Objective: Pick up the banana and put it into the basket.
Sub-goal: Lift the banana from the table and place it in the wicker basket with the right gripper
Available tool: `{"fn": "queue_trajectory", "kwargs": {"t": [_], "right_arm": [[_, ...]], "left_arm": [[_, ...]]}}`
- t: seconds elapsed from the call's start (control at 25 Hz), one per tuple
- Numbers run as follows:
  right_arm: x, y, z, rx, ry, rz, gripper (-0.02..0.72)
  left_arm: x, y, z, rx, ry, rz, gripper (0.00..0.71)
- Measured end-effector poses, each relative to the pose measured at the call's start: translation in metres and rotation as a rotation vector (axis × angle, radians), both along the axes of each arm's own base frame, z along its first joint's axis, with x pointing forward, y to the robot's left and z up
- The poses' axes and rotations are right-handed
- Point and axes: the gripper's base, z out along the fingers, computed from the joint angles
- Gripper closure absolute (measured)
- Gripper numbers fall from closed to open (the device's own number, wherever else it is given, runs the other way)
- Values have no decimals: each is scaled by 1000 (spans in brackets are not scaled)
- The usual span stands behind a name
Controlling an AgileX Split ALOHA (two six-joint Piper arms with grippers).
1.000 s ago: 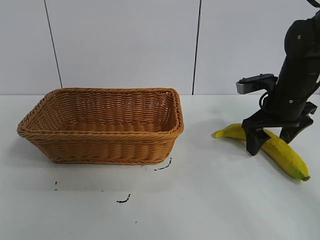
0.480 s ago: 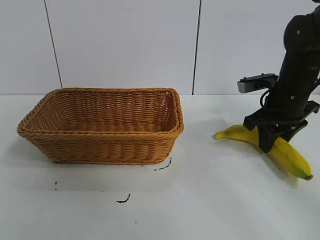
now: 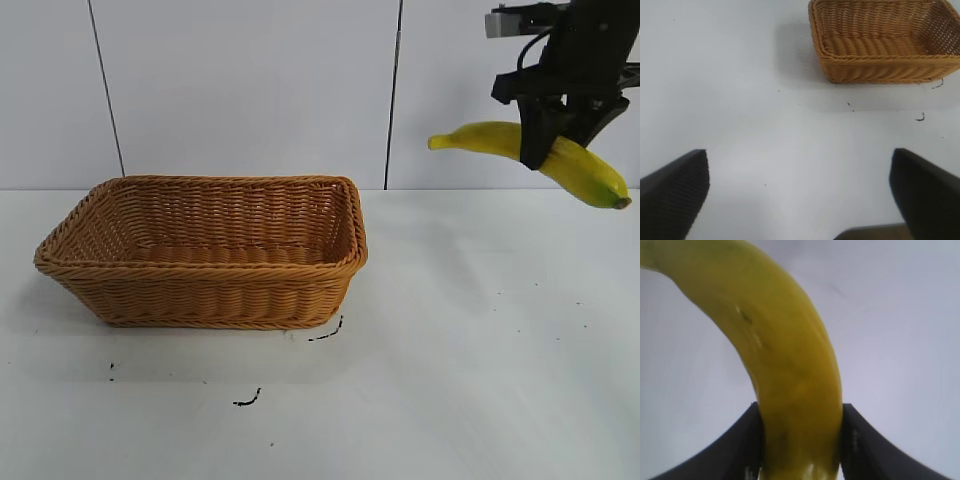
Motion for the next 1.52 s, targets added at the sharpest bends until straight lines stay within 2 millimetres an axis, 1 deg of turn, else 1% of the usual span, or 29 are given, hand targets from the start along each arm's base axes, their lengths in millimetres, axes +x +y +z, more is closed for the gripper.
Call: {"fn": "queue_trajectory", "kwargs": {"t": [0.16, 0.32, 0.44, 0.48, 0.56, 0.72, 0.88, 0.96, 1.04, 1.36, 1.44, 1.52], "right_arm": [[-1, 32, 16, -8, -67, 112, 385], [3, 63, 15, 1, -95, 188, 385], [4, 94, 2, -4, -90, 264, 385], [2, 104, 0, -8, -93, 297, 385], [-2, 130, -8, -16, -98, 378, 385], [-12, 178, -19, -30, -200, 566, 385], [-21, 212, -29, -63, -295, 760, 385], [-23, 221, -36, -78, -311, 825, 385], [-22, 225, -46, -87, -306, 850, 385], [-9, 222, -91, -109, -249, 840, 385], [-7, 219, -99, -110, -247, 833, 385], [-6, 218, -103, -106, -244, 829, 385]], "left_arm": [[0, 0, 0, 0, 0, 0, 15], [0, 0, 0, 0, 0, 0, 15], [0, 0, 0, 0, 0, 0, 15], [0, 0, 0, 0, 0, 0, 15], [0, 0, 0, 0, 0, 0, 15], [0, 0, 0, 0, 0, 0, 15], [0, 0, 0, 0, 0, 0, 15], [0, 0, 0, 0, 0, 0, 15], [0, 0, 0, 0, 0, 0, 15], [0, 0, 0, 0, 0, 0, 15], [0, 0, 0, 0, 0, 0, 15], [0, 0, 0, 0, 0, 0, 15]]}}
